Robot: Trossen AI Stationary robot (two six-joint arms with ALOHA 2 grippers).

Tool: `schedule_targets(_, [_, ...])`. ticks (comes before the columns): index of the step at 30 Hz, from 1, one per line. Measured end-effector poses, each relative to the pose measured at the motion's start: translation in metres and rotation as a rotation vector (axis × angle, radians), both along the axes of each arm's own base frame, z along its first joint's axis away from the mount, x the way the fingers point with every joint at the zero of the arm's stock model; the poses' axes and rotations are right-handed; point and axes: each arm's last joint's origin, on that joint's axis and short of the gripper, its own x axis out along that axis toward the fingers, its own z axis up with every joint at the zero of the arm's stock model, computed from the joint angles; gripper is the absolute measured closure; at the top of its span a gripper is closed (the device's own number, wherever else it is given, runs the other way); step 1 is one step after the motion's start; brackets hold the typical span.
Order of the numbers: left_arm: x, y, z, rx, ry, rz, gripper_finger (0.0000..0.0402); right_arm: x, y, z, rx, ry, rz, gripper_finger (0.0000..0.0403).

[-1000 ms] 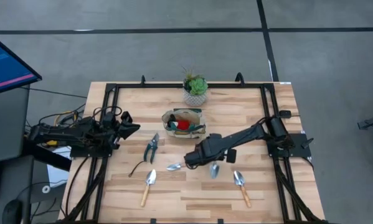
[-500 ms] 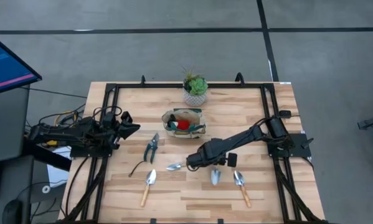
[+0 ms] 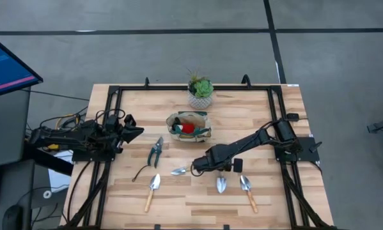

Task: Pick & Place Garden tools in Gardening bag
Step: Put the top right trowel into the gardening bag

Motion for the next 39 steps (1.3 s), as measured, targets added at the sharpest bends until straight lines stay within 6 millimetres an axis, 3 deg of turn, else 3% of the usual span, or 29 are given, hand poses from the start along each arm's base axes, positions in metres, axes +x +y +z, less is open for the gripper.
schedule_targets(16, [0.000, 0.000, 0.000, 0.000, 0.000, 0.000, 0.0394, -0.001, -0.002, 0.002, -0.028, -0.003, 0.060, 0.0239])
schedule_targets(33, [0.000, 0.000, 0.000, 0.000, 0.000, 0.000, 0.0394, 0.010, -0.022, 0.002, -0.018, -0.057, 0.231, 0.0246])
schedule_targets(39, [0.000, 0.000, 0.000, 0.000, 0.000, 0.000, 0.0394, 0.014, -0.032, 0.002, -0.019, -0.079, 0.369, 0.0241])
